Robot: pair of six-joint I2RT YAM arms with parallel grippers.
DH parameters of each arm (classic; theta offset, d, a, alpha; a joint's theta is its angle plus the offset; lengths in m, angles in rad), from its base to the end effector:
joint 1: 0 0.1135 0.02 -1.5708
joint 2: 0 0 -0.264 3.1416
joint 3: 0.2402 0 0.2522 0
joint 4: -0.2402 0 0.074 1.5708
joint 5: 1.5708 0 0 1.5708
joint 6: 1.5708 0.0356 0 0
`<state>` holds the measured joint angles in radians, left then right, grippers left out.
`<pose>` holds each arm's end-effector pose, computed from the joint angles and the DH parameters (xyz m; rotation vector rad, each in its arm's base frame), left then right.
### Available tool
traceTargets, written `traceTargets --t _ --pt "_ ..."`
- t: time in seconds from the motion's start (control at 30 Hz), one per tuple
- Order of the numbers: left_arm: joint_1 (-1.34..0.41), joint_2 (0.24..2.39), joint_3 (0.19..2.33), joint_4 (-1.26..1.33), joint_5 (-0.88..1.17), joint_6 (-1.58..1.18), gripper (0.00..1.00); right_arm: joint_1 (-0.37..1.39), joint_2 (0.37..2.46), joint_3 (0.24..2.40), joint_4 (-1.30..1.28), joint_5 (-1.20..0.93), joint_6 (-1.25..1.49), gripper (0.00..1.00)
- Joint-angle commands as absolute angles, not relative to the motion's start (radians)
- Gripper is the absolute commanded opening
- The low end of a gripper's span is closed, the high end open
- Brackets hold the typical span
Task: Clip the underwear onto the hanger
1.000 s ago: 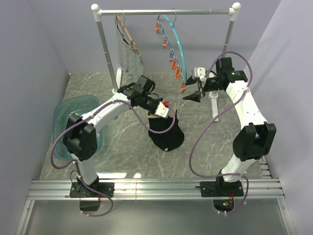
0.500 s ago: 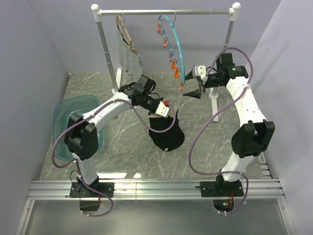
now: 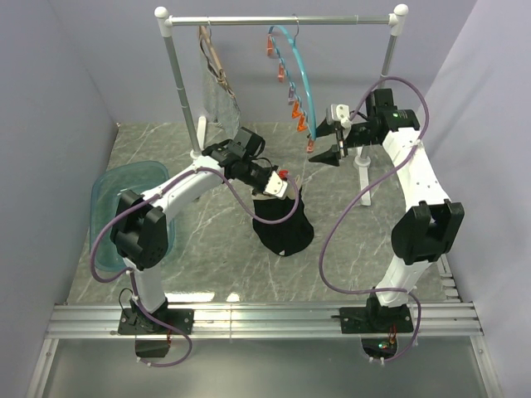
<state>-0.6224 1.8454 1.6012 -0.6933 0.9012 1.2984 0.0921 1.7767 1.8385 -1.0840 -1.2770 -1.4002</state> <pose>0.3093 -0.2563 0.2891 1.9684 0.9585 -0.7520 0.3541 0.0669 0.3750 -1.5411 1.0973 0.7738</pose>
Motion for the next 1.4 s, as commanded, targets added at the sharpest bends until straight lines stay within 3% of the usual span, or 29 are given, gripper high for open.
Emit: traceTargets --t 0.0,0.2,0.7,1.03,1.37 --pt "-0.626 1.835 1.638 -0.678 0.945 1.313 0.00 0.098 1.784 1.891 -1.057 -1.315 -1.319 0.71" --pt "-0.626 1.835 1.638 -0.666 0.940 1.305 0.00 0.098 1.784 1.885 -0.945 -1.318 -1.137 0.68" --pt "-0.621 1.830 1.628 -0.621 0.937 1.253 0.00 0.100 1.710 1.729 -0.614 -1.281 -0.811 0.74" --pt "-0.621 1.839 1.641 -0.617 0.940 1.243 0.00 0.101 1.687 1.706 -0.663 -1.267 -0.905 0.97" --pt "-0.621 1.845 1.644 -0.603 0.940 1.223 0.00 0.109 1.609 1.585 -0.529 -1.216 -0.854 1.00"
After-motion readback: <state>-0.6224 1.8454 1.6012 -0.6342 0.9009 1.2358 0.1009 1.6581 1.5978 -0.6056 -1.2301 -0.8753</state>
